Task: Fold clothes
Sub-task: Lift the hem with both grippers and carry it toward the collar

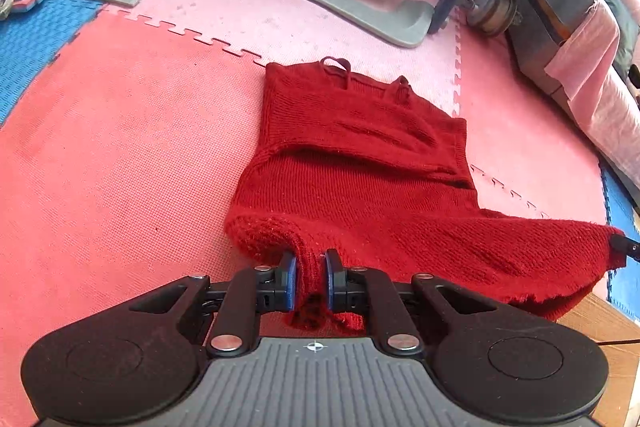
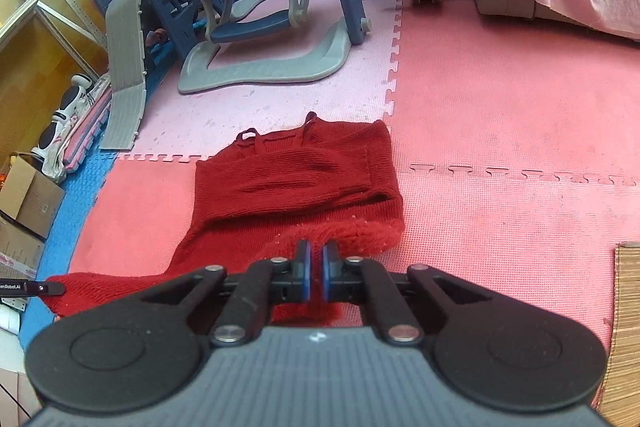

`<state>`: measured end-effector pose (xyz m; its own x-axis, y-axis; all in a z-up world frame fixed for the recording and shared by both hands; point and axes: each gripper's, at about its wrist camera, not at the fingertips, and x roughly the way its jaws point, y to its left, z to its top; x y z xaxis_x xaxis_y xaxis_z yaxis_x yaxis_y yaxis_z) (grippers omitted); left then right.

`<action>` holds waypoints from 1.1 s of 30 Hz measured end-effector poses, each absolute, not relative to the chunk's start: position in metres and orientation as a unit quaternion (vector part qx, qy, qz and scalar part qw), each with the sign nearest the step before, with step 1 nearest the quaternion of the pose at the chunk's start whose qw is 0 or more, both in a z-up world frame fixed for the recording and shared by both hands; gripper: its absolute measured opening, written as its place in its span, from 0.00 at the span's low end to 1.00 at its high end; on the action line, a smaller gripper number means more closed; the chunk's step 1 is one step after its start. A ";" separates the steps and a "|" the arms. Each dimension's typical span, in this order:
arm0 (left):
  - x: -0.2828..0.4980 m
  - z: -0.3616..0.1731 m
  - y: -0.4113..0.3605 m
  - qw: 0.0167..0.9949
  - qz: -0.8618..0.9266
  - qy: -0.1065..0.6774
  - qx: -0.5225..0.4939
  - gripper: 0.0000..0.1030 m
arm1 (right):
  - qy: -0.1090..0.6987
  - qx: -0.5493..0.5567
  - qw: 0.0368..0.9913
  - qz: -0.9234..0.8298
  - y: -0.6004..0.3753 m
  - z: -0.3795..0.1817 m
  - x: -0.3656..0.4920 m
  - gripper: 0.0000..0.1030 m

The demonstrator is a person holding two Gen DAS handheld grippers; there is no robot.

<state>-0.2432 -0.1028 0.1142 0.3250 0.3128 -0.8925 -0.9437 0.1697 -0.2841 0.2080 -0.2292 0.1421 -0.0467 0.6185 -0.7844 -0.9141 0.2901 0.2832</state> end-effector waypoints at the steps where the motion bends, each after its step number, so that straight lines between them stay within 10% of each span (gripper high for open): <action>1: -0.242 0.116 -0.101 0.678 0.463 0.350 -0.450 0.13 | 0.446 -0.166 0.668 0.572 -0.225 0.140 0.210 0.06; 33: -0.179 0.054 0.210 0.644 0.407 0.453 -0.463 0.12 | 0.527 -0.184 0.698 0.448 0.019 0.082 0.291 0.06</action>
<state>-0.1788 0.2096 0.0541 0.2589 0.1048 -0.9602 -0.9437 0.2392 -0.2283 0.2910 0.0193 0.0815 0.0436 0.4319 -0.9009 -0.8201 0.5305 0.2146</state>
